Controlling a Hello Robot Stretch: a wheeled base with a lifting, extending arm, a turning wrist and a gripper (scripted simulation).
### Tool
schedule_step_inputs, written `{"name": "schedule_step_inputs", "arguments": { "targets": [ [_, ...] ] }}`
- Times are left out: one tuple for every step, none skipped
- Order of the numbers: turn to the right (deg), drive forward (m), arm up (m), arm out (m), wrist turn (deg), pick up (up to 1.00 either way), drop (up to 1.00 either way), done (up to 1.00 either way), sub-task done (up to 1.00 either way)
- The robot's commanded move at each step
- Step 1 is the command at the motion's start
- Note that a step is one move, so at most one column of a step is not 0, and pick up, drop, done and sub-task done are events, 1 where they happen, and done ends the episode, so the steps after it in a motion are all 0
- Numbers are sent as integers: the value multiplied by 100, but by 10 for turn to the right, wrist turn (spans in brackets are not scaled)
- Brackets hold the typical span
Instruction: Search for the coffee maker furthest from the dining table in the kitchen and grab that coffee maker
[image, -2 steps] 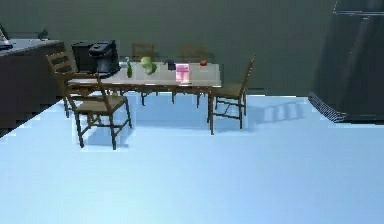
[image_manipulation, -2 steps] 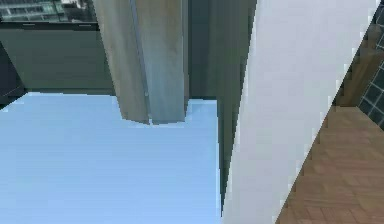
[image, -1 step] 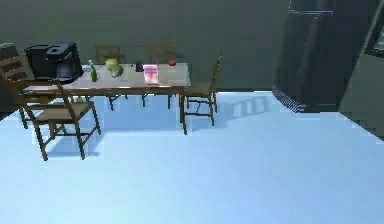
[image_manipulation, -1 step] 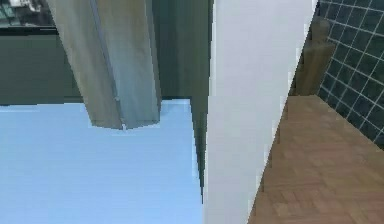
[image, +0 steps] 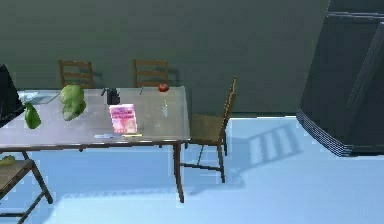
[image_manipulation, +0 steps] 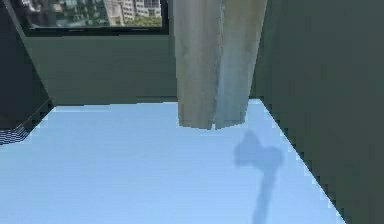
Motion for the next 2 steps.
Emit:
{"name": "schedule_step_inputs", "arguments": {
  "targets": [
    [90,0,0,0,0,0,0,0,0],
    [0,35,0,0,0,0,0,0,0]
  ]
}}
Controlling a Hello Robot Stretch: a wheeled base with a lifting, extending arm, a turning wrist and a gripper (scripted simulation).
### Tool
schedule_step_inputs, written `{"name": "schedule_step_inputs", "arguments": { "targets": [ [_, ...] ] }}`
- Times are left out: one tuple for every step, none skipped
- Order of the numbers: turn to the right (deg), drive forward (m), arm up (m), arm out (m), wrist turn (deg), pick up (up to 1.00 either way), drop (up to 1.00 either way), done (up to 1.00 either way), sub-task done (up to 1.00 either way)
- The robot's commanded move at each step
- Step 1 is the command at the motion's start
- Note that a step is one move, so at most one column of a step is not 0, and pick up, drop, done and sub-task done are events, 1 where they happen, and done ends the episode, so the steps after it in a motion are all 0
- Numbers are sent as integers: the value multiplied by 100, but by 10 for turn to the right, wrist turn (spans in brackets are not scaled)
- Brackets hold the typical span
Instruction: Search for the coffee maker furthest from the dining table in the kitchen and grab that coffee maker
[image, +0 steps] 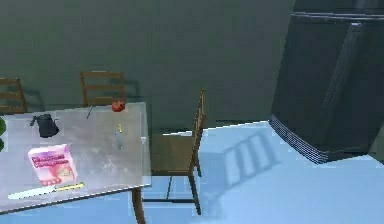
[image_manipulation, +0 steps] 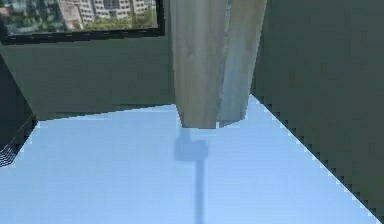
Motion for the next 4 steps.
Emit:
{"name": "schedule_step_inputs", "arguments": {
  "targets": [
    [-450,0,0,0,0,0,0,0,0],
    [-420,0,0,0,0,0,0,0,0],
    [0,70,0,0,0,0,0,0,0],
    [-450,0,0,0,0,0,0,0,0]
  ]
}}
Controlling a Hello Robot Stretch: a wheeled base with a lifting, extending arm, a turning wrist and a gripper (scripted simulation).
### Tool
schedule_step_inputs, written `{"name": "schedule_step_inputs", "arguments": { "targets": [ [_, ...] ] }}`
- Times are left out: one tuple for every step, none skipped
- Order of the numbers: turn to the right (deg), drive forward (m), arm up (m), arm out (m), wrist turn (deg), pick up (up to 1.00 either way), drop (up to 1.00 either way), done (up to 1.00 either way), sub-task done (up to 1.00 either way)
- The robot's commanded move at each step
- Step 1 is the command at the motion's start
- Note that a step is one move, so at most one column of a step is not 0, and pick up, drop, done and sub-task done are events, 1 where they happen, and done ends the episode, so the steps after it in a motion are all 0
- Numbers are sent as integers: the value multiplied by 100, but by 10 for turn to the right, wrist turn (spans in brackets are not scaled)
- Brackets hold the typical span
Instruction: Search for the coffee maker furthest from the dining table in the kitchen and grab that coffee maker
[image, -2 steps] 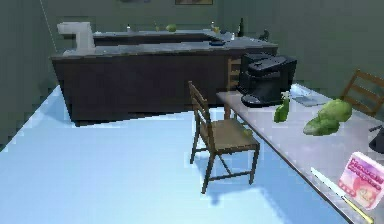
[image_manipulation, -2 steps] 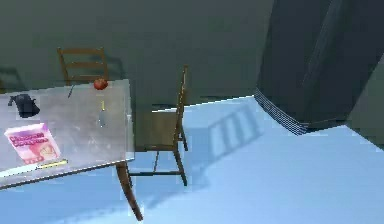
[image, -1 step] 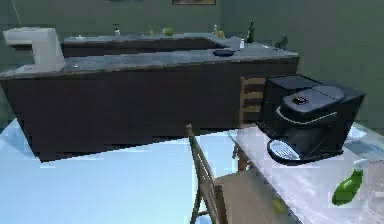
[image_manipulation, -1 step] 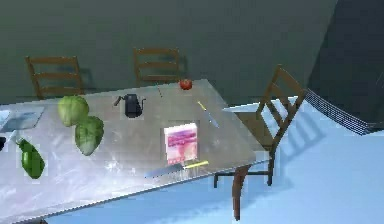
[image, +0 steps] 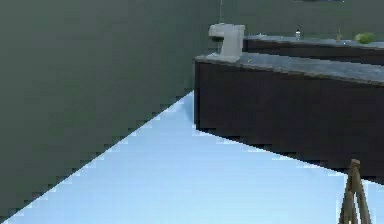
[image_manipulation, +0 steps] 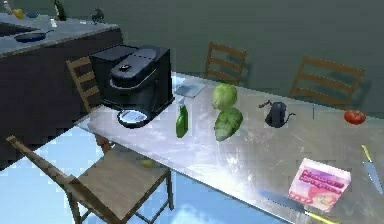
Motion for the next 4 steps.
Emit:
{"name": "schedule_step_inputs", "arguments": {
  "targets": [
    [-270,0,0,0,0,0,0,0,0],
    [0,35,0,0,0,0,0,0,0],
    [450,0,0,0,0,0,0,0,0],
    [150,0,0,0,0,0,0,0,0]
  ]
}}
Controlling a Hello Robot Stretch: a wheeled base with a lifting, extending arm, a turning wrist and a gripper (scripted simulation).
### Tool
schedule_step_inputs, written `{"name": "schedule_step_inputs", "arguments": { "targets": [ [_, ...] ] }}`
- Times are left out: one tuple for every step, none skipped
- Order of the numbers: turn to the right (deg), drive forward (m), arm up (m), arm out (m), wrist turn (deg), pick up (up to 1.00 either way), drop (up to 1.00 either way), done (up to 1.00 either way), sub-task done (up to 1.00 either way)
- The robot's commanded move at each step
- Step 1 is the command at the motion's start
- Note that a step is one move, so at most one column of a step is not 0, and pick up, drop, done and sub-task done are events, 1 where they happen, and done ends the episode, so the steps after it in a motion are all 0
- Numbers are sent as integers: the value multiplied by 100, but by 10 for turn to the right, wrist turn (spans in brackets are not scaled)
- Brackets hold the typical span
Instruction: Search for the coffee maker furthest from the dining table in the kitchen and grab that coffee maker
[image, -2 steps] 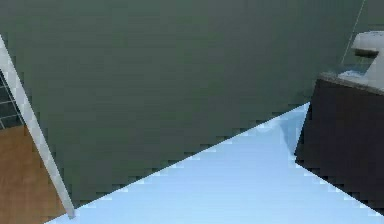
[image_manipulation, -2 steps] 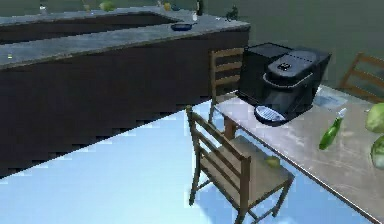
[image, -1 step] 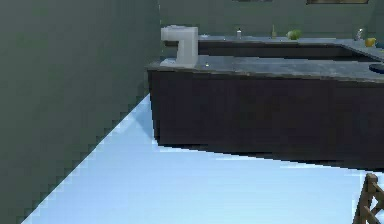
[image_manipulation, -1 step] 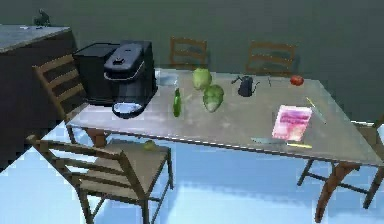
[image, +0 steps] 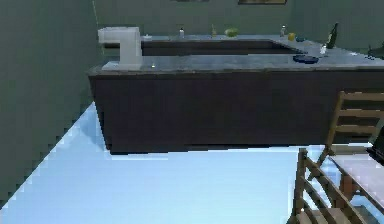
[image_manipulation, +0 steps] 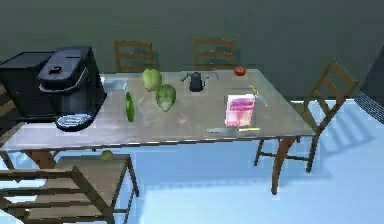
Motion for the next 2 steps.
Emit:
{"name": "schedule_step_inputs", "arguments": {
  "targets": [
    [0,100,0,0,0,0,0,0,0],
    [90,0,0,0,0,0,0,0,0]
  ]
}}
